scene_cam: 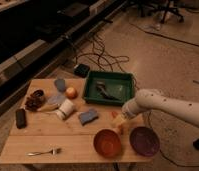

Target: Place pepper in tray

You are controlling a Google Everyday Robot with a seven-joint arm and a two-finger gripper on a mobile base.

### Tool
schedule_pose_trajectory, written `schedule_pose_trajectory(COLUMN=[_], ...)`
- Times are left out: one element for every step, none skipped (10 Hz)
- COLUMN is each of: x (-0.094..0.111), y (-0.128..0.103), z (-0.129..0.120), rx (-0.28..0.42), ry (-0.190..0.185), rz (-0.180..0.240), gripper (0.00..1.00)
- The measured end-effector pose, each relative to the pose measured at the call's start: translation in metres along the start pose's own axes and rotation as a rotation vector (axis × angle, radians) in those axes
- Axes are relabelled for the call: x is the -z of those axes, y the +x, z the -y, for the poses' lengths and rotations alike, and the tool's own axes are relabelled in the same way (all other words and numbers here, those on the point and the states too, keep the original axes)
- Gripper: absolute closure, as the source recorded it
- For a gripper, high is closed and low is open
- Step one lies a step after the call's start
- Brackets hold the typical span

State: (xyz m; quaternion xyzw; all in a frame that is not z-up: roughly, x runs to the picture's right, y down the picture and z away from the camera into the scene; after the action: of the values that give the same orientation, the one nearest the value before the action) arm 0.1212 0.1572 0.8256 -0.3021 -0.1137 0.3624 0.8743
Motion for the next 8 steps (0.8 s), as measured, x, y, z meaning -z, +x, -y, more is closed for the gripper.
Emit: schedule_pose_trajectory(x=[-0.007,-0.01,-0.011,-0.014,-0.021,-0.025,-0.031,-0.034], y=[0.002,0.001,0.001,0.002,0.001,-0.001,-0.002,-0.001], z=[0.003,0.005,0.007,0.01,0.012,0.014,0.016,0.017], rx=[0.006,0.022,0.03,0.036,0.055,0.07,0.083,0.088], ry=[-0.003,-0.001,0.0,0.0,-0.002,-0.007,-0.017,-0.02], rz=[-0.005,-0.006,-0.008,-0.009,-0.01,-0.009,-0.008,-0.008], gripper=[0.2,0.2,0.2,0.2,0.2,0.2,0.2,0.2])
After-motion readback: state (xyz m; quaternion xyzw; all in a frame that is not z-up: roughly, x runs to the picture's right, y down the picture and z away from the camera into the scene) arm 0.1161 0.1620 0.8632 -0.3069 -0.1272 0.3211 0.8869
